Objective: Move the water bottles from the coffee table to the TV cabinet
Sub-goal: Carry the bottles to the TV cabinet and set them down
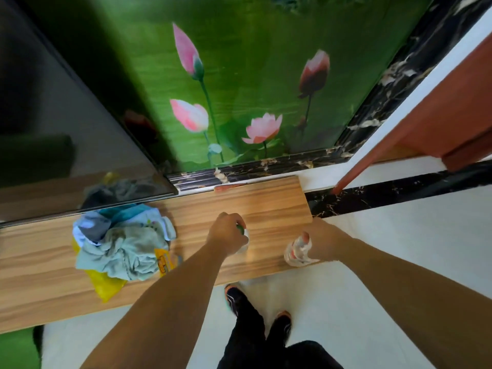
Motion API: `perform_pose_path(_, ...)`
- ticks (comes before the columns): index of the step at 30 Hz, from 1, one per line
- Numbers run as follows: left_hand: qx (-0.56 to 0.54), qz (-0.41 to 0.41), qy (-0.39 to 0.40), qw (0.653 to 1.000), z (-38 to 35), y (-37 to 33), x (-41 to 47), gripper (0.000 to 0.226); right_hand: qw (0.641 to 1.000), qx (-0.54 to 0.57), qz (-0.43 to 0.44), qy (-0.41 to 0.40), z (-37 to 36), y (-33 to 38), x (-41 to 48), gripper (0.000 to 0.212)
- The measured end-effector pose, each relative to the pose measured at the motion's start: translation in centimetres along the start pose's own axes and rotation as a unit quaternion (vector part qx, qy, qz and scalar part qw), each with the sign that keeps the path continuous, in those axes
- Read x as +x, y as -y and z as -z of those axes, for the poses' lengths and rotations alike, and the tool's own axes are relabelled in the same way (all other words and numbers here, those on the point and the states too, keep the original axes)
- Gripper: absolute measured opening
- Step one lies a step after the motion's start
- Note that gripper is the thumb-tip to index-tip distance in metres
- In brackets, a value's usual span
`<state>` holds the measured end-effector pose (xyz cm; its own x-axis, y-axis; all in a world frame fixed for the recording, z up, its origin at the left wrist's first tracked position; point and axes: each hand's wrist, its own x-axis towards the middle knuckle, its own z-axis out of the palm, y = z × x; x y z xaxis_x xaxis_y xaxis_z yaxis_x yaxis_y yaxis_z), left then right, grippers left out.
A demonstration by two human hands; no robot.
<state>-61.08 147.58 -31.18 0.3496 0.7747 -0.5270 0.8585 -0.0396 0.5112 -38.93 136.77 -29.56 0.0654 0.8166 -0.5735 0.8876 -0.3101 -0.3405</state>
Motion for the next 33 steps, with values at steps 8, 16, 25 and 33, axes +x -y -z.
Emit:
perform_pose_path(8,-0.056,0.05,-0.009,0.997,-0.7,0.2,4.2,0.021,0.996,-0.036,-0.042,0.066,-1.4,-2.6,5.1,0.015)
perform_pose_path(16,-0.024,0.068,-0.003,0.997,-1.3,0.6,9.8,0.021,0.995,-0.057,-0.035,0.07,0.1,-4.1,12.4,0.027)
perform_pose_path(25,-0.12,0.143,-0.037,0.982,-2.1,0.0,16.3,0.025,0.998,-0.048,-0.046,-0.004,0.8,-3.3,19.5,0.043)
perform_pose_path(33,-0.089,0.134,-0.032,0.986,-4.5,1.1,19.8,0.034,0.998,0.01,-0.043,-0.035,-0.4,-3.9,23.4,0.039)
